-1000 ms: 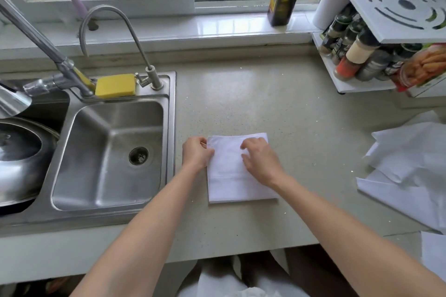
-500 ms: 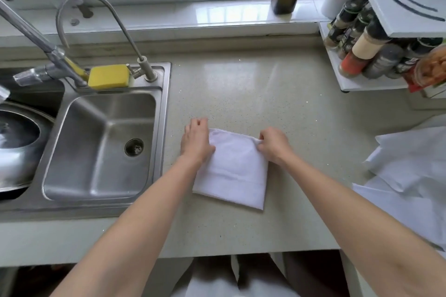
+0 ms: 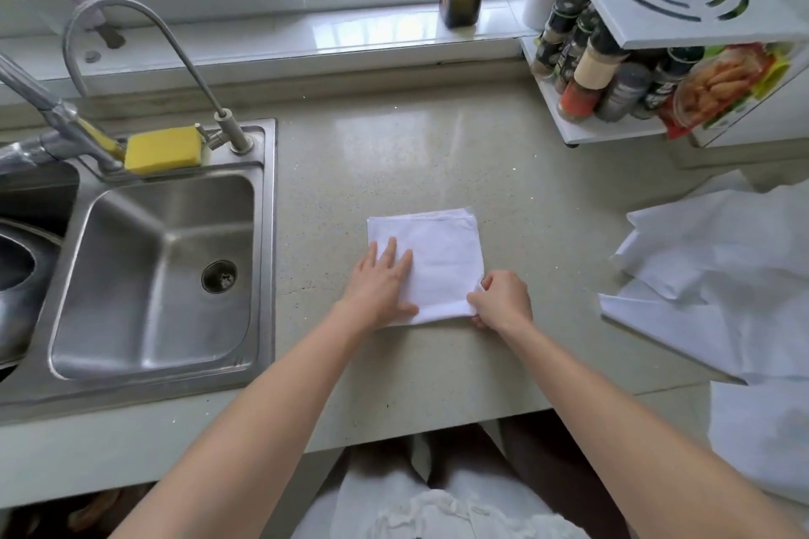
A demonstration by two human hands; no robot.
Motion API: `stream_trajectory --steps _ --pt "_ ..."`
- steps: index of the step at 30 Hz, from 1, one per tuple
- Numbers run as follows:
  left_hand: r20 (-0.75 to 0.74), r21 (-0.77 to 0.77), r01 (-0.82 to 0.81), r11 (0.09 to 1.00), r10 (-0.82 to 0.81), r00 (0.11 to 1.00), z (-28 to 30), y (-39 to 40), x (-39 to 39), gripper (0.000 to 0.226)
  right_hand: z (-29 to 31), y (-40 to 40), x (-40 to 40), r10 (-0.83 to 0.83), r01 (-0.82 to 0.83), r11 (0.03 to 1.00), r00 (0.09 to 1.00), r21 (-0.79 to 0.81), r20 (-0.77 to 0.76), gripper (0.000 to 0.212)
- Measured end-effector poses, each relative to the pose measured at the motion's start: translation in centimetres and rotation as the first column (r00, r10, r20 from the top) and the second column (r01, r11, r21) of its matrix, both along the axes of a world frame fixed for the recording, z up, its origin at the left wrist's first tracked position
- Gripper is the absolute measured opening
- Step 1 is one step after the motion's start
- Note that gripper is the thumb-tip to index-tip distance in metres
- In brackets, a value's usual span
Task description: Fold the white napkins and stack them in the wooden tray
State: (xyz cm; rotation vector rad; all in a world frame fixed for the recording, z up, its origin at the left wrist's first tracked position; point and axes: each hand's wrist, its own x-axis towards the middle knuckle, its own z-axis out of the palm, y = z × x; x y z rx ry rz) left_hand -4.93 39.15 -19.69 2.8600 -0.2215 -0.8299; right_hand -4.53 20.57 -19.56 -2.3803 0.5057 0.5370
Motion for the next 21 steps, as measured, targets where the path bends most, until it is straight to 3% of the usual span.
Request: stream_trajectory --steps 1,2,4,8,13,16,19,21 --pt "-0.008 0.007 -0.031 1.000 0.031 0.999 0.1 0.2 -0.2 0.098 0.5 0.0 -0.1 0.058 -0.057 0.993 0.998 -0.101 0.005 0.007" --pt "-0.013 0.018 -0.053 0.998 0.053 0.999 0.0 0.3 -0.3 0.102 0.6 -0.1 -0.1 0.125 -0.114 0.970 0.991 -0.214 0.039 0.010" --pt "-0.010 0.041 -0.068 0.997 0.069 0.998 -0.2 0.7 -0.6 0.108 0.1 -0.2 -0.2 0.326 -0.257 0.887 0.937 -0.383 0.127 0.038" --pt "0.052 0.088 -0.051 0.995 0.047 0.998 -1.1 1.3 -0.8 0.111 -1.3 1.6 -0.3 0.610 -0.476 0.776 0.733 -0.413 0.301 0.054" --pt "0.145 0.089 -0.072 0.993 0.059 0.988 -3.1 2.3 -2.3 0.095 -4.8 2.3 -1.4 0.804 -0.701 0.581 0.573 -0.414 0.159 0.068" --pt "0.180 0.101 -0.101 0.990 0.082 0.980 -3.6 2.8 -3.0 0.093 -5.6 0.2 -0.6 0.834 -0.696 0.528 0.535 -0.487 0.139 0.067" --pt "0.172 0.149 -0.090 0.985 0.064 0.983 -3.7 2.7 -3.3 0.094 -5.3 -2.1 0.4 0.801 -0.666 0.547 0.592 -0.508 0.086 0.070" --pt "0.182 0.182 -0.072 0.981 0.039 0.983 -3.6 2.8 -3.4 0.096 -4.4 -3.0 0.6 0.848 -0.699 0.485 0.523 -0.525 0.085 0.073"
